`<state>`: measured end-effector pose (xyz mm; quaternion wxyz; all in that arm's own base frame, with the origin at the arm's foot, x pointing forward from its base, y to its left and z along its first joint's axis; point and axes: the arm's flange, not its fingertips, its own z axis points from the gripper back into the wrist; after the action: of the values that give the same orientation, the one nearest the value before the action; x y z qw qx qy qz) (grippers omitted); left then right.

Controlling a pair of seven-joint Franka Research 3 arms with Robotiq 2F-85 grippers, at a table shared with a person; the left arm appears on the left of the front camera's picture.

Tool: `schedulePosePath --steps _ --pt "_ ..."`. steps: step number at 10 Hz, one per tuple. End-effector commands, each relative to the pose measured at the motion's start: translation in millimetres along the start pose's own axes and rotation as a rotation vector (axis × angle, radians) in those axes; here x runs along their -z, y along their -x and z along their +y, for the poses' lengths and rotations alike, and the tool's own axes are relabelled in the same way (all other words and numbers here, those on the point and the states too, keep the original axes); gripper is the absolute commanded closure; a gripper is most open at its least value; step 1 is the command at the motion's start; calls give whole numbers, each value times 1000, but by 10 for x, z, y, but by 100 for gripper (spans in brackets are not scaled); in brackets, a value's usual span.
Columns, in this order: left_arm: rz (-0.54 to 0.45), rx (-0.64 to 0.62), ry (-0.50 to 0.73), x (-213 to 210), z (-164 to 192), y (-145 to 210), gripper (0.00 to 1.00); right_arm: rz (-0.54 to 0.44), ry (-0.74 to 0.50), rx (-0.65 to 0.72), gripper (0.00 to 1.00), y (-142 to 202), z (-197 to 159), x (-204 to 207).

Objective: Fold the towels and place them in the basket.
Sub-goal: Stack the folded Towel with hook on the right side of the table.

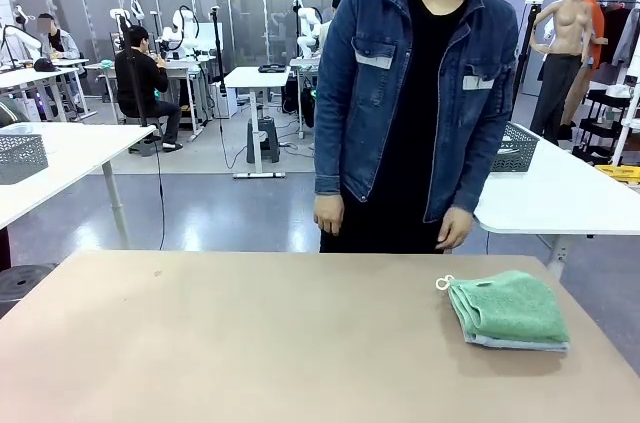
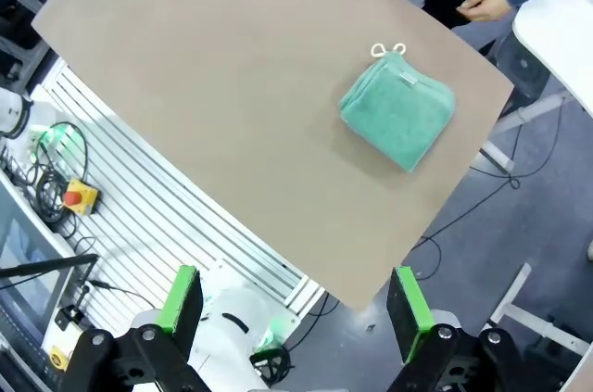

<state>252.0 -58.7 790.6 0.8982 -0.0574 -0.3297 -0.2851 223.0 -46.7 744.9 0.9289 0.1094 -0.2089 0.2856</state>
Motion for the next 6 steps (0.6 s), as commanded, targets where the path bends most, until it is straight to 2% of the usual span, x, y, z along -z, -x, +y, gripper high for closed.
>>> schedulePosePath --steps 1,2,3,6 --pt "1 7 -1 -5 -2 0 0 -8 19 42 0 -10 31 81" --pt "1 7 -1 -5 -2 0 0 41 47 39 0 -22 14 119" --pt "1 7 -1 -5 -2 0 0 -2 4 5 0 3 13 -1" --pt "1 7 -1 -5 -2 0 0 -2 4 5 0 3 13 -1"
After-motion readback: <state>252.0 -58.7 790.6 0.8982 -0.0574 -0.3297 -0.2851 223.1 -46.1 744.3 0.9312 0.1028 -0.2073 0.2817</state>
